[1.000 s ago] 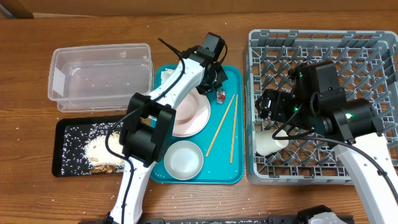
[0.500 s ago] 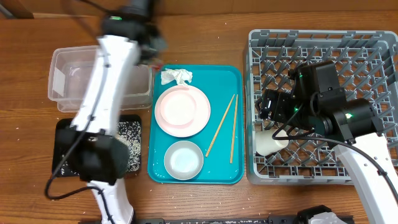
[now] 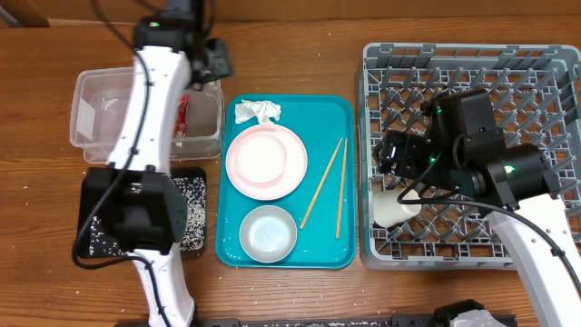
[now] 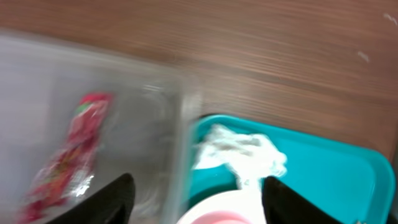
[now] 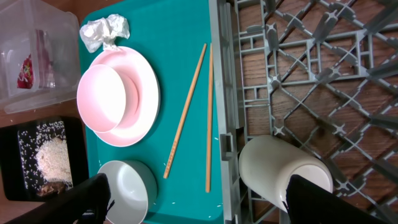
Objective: Sort waste into correct bins and load items into the dishwasher
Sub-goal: 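Grasp the tissue with the left gripper and drop it in the clear bin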
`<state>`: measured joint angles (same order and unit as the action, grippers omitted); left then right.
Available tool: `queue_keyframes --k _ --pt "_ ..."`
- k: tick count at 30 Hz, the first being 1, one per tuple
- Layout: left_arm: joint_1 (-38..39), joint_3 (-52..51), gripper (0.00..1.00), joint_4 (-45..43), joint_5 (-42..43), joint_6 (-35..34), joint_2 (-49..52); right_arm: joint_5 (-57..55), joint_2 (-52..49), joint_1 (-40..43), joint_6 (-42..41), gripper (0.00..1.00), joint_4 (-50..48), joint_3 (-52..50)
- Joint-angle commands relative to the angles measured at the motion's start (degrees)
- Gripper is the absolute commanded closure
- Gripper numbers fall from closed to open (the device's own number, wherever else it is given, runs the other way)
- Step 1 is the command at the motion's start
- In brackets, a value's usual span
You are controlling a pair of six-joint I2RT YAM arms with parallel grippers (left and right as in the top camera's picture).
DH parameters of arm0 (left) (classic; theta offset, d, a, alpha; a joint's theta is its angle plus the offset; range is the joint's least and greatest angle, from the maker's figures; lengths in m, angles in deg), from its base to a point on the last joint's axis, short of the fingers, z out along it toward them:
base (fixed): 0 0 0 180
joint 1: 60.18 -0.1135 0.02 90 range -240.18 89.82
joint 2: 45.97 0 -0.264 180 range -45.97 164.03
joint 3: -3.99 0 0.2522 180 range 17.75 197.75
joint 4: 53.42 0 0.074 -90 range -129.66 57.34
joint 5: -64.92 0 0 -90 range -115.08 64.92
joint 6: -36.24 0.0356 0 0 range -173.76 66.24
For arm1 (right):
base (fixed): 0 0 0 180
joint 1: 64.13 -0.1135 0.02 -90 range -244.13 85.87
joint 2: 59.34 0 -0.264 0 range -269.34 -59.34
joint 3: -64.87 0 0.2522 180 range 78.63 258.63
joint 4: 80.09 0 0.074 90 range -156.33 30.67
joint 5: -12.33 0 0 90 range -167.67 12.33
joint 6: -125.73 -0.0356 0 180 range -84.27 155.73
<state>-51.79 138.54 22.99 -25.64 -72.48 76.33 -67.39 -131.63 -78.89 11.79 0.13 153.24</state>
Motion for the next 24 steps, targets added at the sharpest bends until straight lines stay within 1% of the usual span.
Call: queue_keyframes --k 1,3,6,10,12,14,15,16,17,18,19,22,24 --pt "5.4 0.3 0.25 -1.6 -0.2 10.8 3.7 0.3 0.1 -0.4 0.3 0.07 -0.2 1.1" --pt "7.5 0.3 0.23 -2.7 -3.2 12.8 6.3 0.3 0.1 -0.4 0.3 0.07 -0.2 1.1" --pt "9.5 0.3 0.24 -2.7 -7.7 12.5 10.4 0.3 0.1 -0.4 0.3 0.07 -0.2 1.1" --pt "10.1 0.3 0.27 -2.7 -7.7 12.1 14.0 0.3 0.1 -0.4 0.3 0.07 -0.2 1.1" --pt "10.0 0.3 0.30 -2.7 -7.7 11.9 15.3 0.3 0.1 -0.4 0.3 0.07 -0.2 1.1" --pt "10.0 0.3 0.39 -2.8 -7.1 11.8 16.2 0.3 0.1 -0.4 0.3 0.08 -0.2 1.1" --pt "10.0 0.3 0.52 -2.8 -6.6 11.8 16.3 0.3 0.1 -0.4 0.3 0.07 -0.2 1.1" --pt "10.0 0.3 0.71 -3.0 -6.1 11.8 16.3 0.3 0.1 -0.4 0.3 0.07 -0.2 1.1" --pt "10.0 0.7 0.85 -3.1 -5.6 11.2 16.0 0.3 0.1 -0.4 0.3 0.07 -0.2 1.1" --pt "10.0 1.3 0.92 -3.0 -5.3 10.7 15.8 0.3 0.1 -0.4 0.3 0.07 -0.3 1.1" --pt "10.0 2.3 0.96 -2.4 -4.7 10.0 15.3 0.2 0.1 -0.4 0.4 0.07 -0.3 1.1" --pt "9.8 7.7 0.96 0.7 -1.2 8.8 13.6 -0.5 0.1 -0.4 0.3 0.07 -0.2 1.1" --pt "9.3 12.3 0.96 4.0 -0.9 7.6 11.8 -0.8 0.1 -0.4 0.3 0.07 -0.2 1.1"
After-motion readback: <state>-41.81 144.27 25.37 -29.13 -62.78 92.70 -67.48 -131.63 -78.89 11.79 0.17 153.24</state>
